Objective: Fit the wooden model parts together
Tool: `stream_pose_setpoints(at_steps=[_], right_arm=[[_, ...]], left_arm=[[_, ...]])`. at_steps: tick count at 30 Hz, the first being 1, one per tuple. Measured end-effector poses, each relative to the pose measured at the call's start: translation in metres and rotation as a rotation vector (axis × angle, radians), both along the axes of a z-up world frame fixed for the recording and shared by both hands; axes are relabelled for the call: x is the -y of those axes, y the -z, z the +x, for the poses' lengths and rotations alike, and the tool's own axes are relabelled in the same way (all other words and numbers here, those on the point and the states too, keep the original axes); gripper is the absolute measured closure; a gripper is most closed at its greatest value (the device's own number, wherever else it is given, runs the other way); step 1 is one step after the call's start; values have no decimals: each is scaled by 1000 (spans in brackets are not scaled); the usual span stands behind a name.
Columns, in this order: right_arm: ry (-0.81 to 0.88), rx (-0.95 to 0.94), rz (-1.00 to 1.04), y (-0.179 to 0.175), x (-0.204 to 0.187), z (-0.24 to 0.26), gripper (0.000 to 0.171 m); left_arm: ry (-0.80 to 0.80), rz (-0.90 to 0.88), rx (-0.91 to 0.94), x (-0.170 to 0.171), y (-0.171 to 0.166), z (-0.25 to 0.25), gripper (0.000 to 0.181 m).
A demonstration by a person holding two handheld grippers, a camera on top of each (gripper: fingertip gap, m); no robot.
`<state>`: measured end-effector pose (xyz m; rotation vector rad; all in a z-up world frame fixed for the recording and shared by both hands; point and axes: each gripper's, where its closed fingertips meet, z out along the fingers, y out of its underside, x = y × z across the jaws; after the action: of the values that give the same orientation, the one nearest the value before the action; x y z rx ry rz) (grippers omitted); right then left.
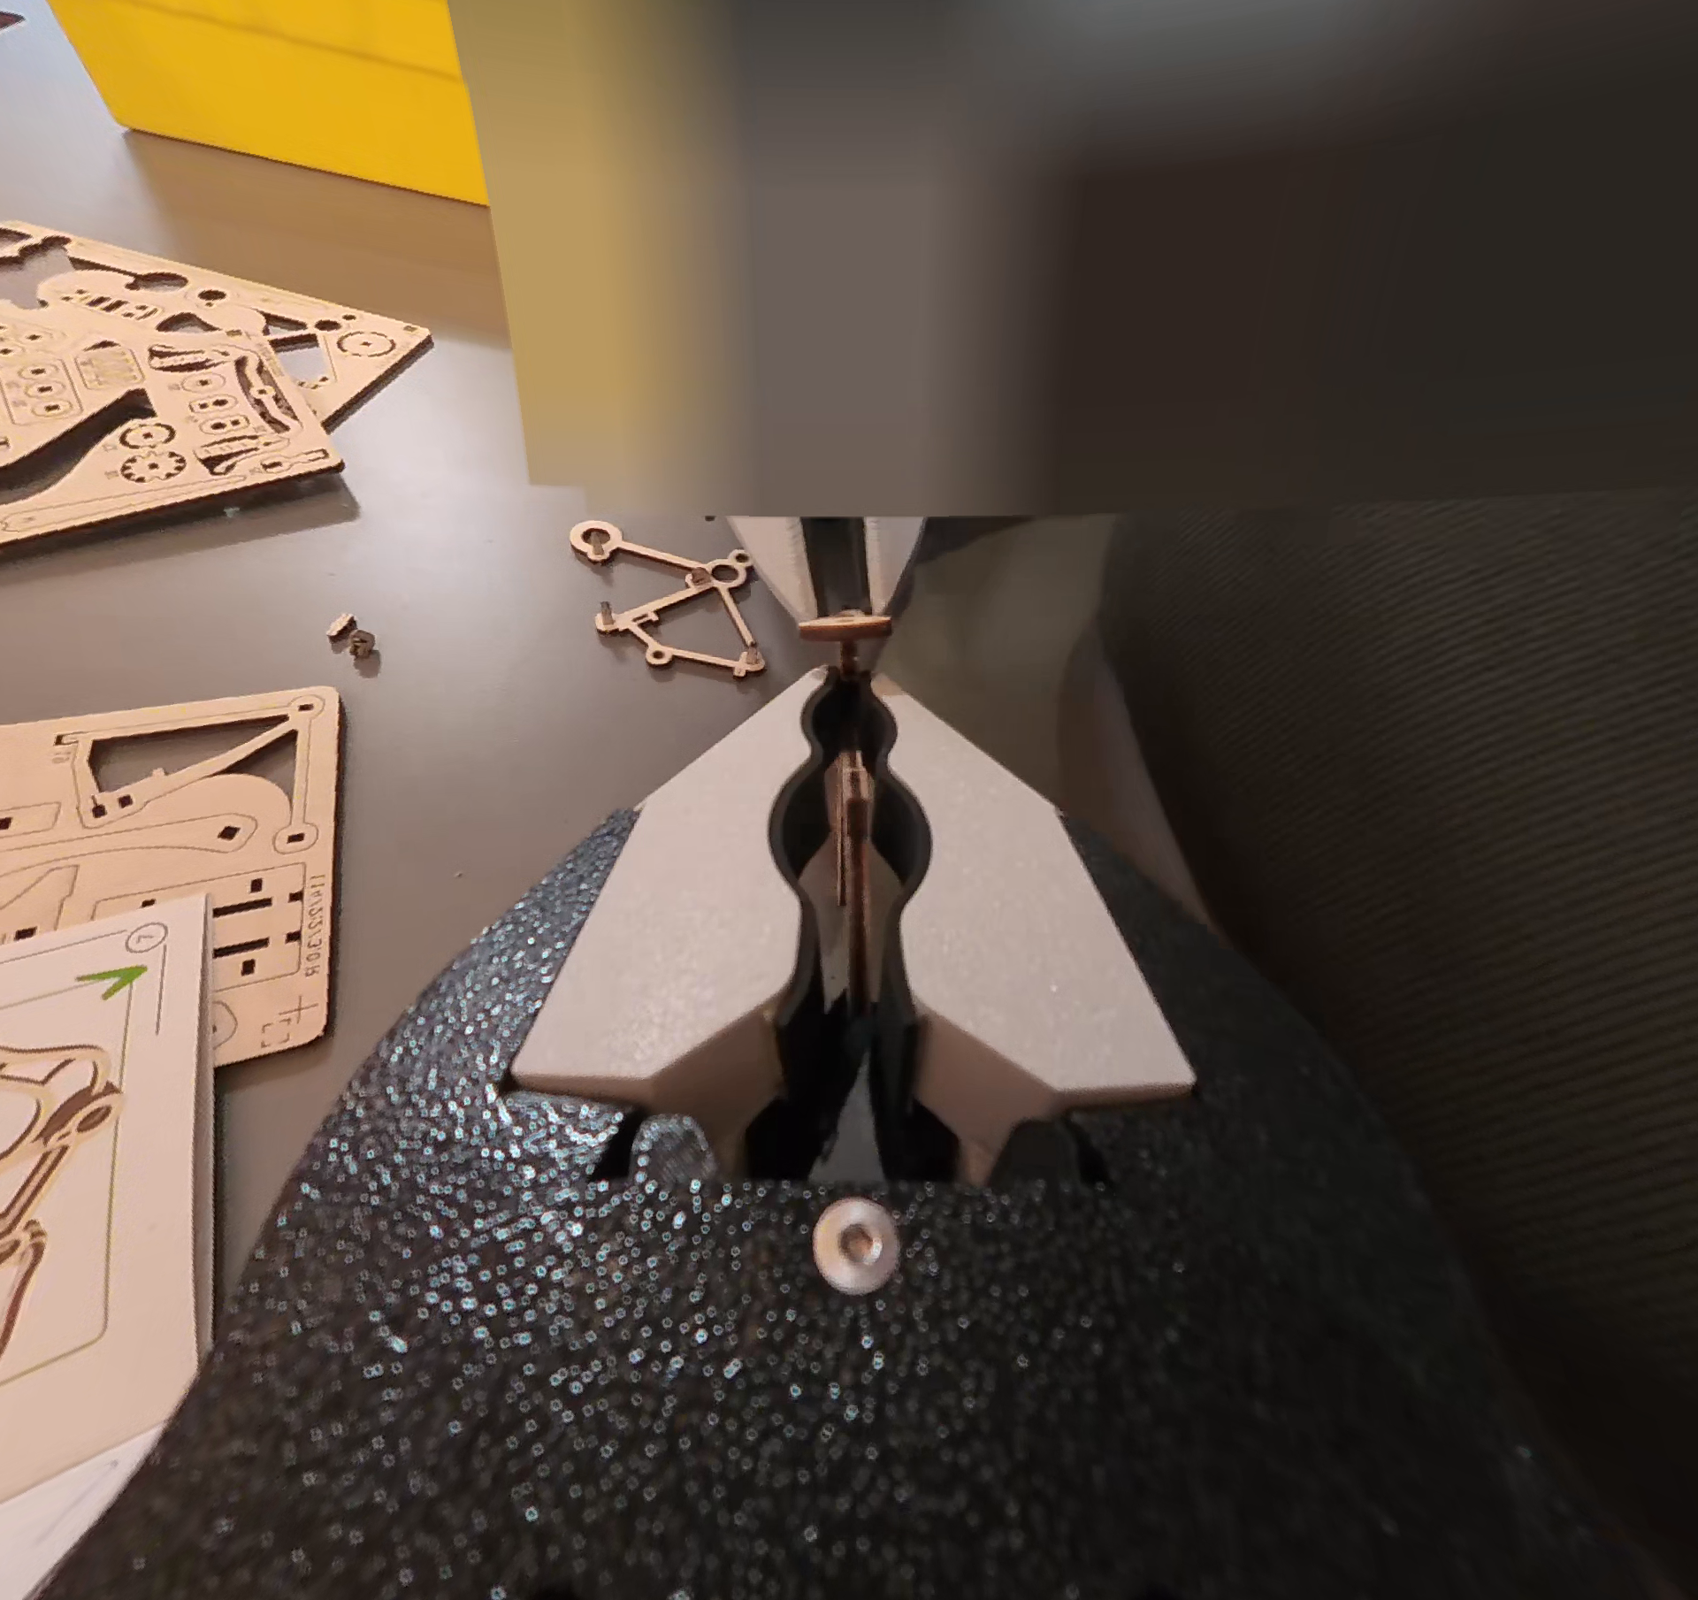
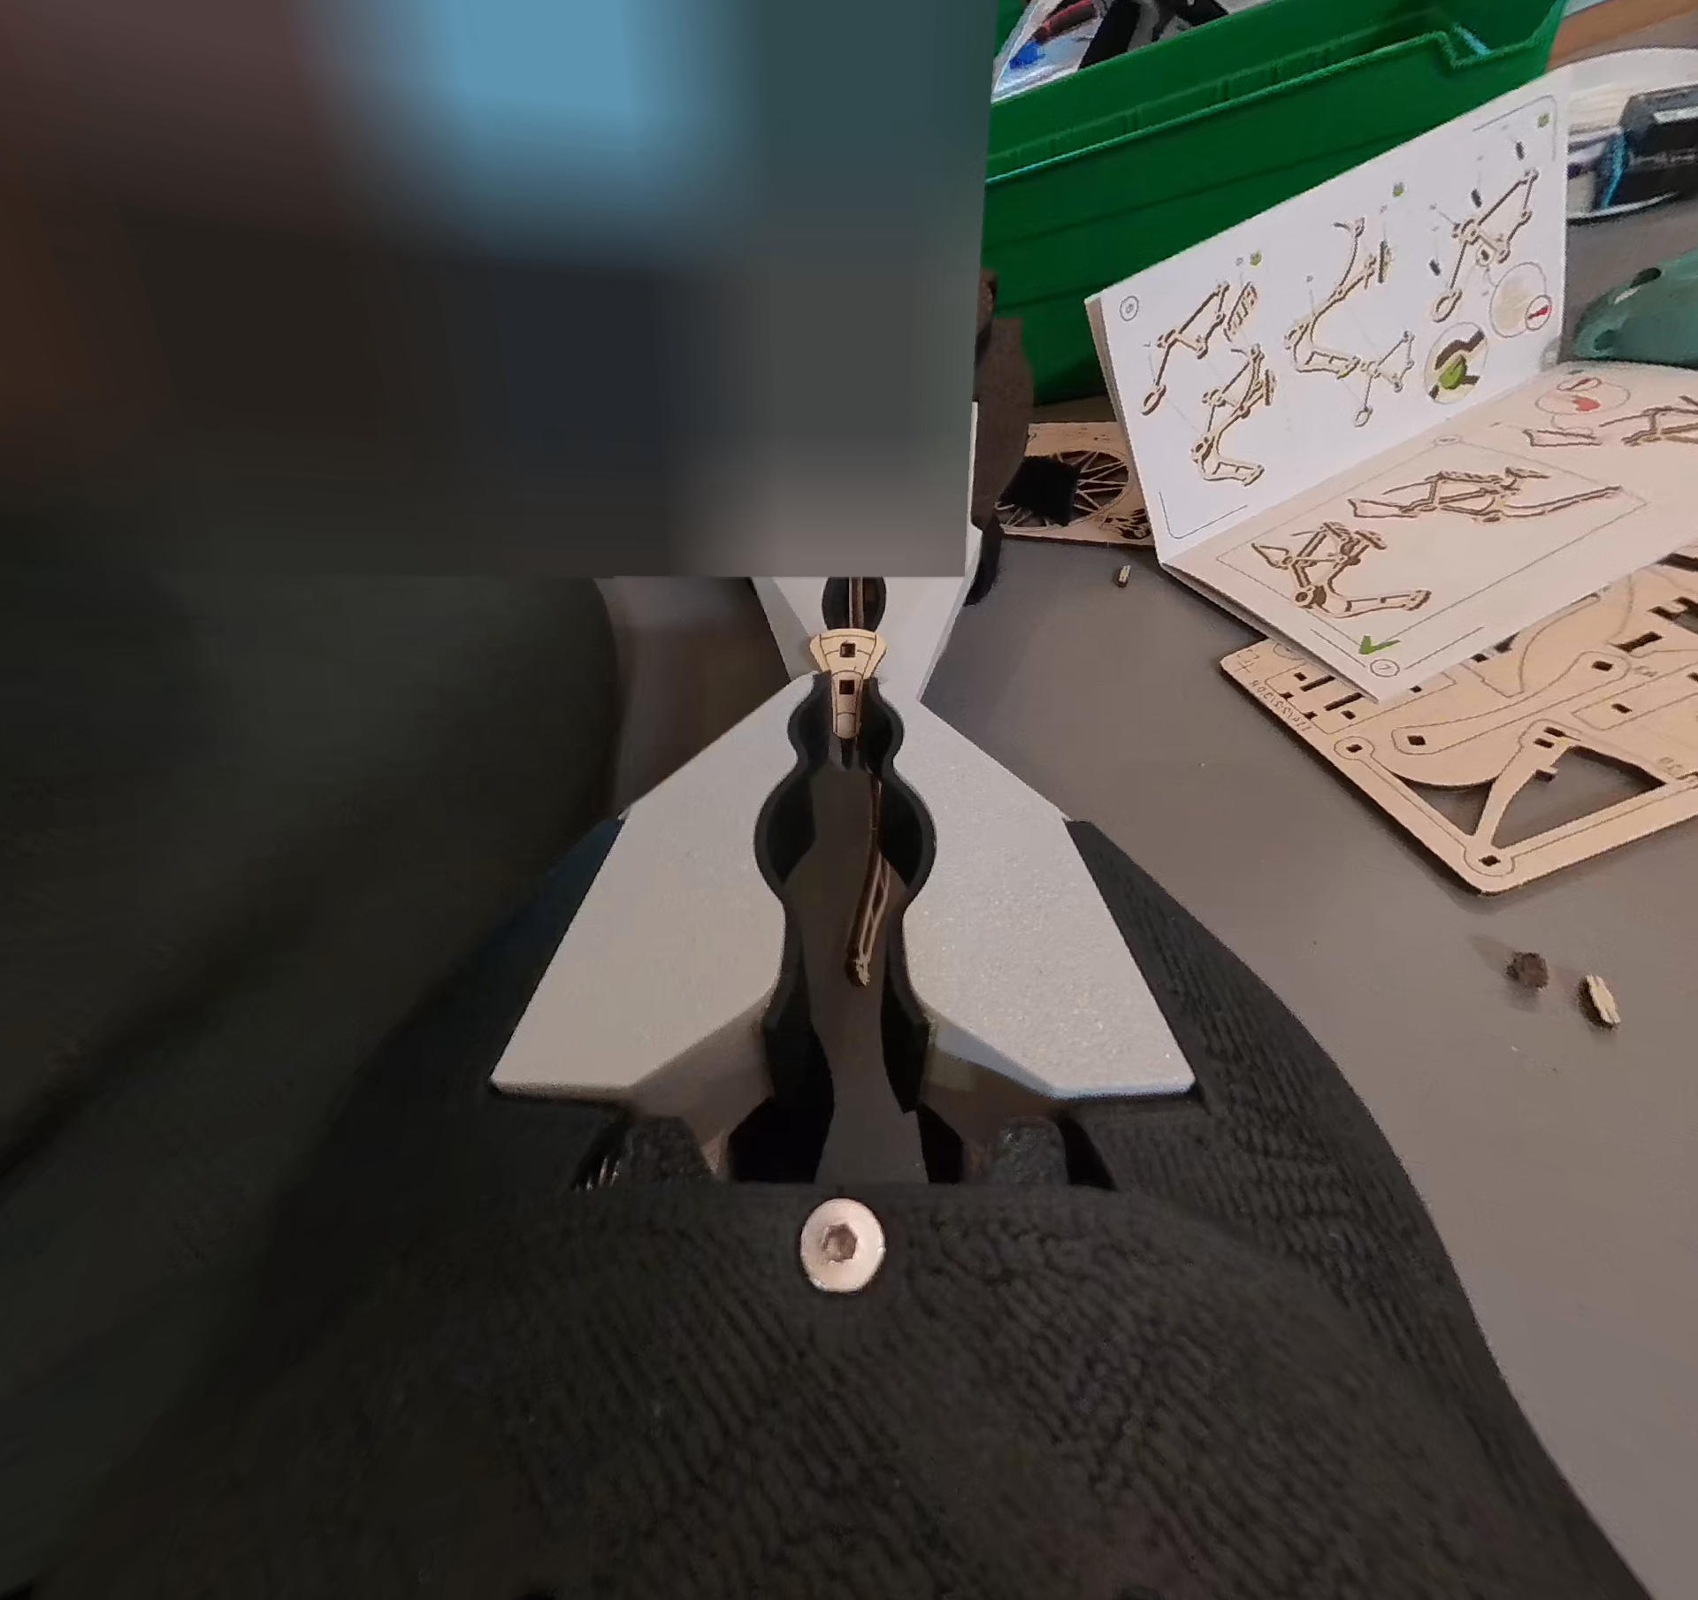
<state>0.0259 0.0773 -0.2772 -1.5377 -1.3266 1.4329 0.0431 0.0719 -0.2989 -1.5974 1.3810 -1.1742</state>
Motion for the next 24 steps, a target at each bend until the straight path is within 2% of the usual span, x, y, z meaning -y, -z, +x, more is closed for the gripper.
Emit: stream_pose_setpoints(at_steps=[20, 24], right_arm=[[35, 31, -39, 1, -5, 0, 165], [63, 22, -150, 3, -11, -1, 166]], left_arm=[[-5, -59, -4, -4, 1, 0, 181], [-24, -91, -9, -8, 2, 0, 181]])
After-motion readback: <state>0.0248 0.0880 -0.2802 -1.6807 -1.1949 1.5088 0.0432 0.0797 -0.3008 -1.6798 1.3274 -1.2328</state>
